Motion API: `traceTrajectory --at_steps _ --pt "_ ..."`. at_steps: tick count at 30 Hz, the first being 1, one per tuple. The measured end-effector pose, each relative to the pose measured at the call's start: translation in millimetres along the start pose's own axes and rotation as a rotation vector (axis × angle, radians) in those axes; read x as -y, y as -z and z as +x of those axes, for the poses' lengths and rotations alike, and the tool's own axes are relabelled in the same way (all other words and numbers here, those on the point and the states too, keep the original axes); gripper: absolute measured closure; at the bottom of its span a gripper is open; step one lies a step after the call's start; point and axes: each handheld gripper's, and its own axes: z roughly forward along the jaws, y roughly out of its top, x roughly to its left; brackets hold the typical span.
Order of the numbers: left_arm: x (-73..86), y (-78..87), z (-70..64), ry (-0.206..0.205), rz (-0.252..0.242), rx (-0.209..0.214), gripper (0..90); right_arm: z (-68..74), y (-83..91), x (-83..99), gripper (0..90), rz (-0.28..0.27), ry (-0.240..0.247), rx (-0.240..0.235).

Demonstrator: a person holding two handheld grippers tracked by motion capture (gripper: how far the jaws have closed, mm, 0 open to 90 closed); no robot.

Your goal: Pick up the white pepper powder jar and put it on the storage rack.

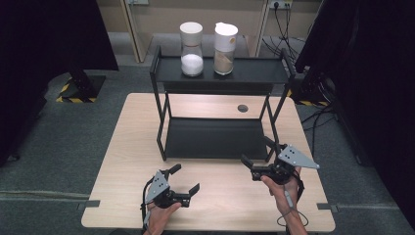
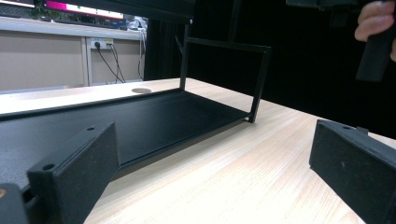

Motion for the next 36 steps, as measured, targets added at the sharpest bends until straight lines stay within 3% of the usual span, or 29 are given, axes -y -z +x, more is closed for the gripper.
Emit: traceTrajectory --at_steps 14,36 --pt "-0.1 0.4 0.4 0.0 -0.002 -0.007 1.0 5.4 12.8 42.1 0.4 0.011 -0.051 -0.004" --pt "0.1 0.7 0.0 0.0 -0.008 -0.011 1.0 13.7 15.6 71.9 0.4 0.052 -0.063 -0.028"
